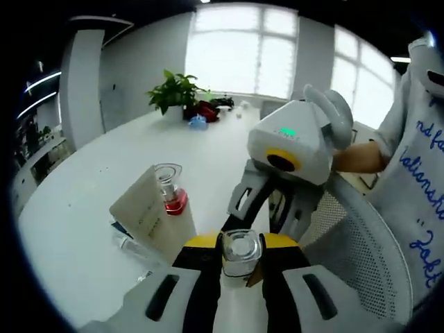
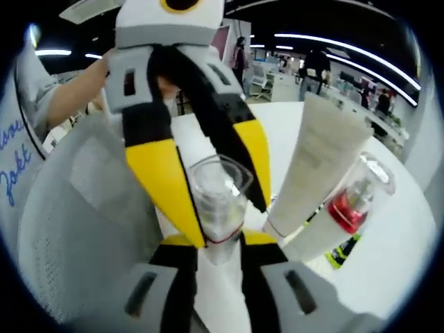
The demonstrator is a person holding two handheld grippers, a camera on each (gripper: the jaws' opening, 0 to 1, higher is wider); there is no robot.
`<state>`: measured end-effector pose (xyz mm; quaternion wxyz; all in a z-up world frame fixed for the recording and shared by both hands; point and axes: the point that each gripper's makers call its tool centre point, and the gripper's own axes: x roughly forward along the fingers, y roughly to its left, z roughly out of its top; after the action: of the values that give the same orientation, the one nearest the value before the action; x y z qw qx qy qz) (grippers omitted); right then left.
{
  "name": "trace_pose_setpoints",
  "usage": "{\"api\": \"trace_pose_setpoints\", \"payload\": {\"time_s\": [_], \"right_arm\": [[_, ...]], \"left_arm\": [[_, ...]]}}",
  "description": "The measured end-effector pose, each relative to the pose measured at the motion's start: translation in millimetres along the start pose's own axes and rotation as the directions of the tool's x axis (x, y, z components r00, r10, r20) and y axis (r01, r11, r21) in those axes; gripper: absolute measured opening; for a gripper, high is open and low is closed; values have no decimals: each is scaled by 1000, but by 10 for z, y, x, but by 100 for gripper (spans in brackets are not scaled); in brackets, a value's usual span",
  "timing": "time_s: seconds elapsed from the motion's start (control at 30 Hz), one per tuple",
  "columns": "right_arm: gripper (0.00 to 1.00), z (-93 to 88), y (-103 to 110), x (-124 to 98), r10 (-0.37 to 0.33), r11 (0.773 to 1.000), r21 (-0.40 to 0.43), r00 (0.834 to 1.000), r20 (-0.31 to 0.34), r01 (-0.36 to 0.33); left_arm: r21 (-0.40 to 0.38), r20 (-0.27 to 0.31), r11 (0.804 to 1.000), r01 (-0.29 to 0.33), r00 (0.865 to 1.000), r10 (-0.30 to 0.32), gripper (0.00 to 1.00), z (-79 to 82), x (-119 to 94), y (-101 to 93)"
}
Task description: Arrange the skincare products in the storage area until every visible bottle or jar stands upright without overlapping.
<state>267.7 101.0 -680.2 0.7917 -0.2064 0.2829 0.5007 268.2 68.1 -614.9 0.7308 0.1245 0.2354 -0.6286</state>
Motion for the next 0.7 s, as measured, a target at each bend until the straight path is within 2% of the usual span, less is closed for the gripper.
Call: {"api": "trace_pose_setpoints", "payload": {"time_s": [0.5,0.7], "right_arm": [[23,-156,-48,109,-4,1000,7,998,-65,5],[23,-188,-63,132,-1,1000,12,997,-78,2]], "left_arm": [[6,-46,1000,-7,999,7,17,-135,124,-24],[2,-51,1000,-8,999,8,17,-142,156,-17]]}}
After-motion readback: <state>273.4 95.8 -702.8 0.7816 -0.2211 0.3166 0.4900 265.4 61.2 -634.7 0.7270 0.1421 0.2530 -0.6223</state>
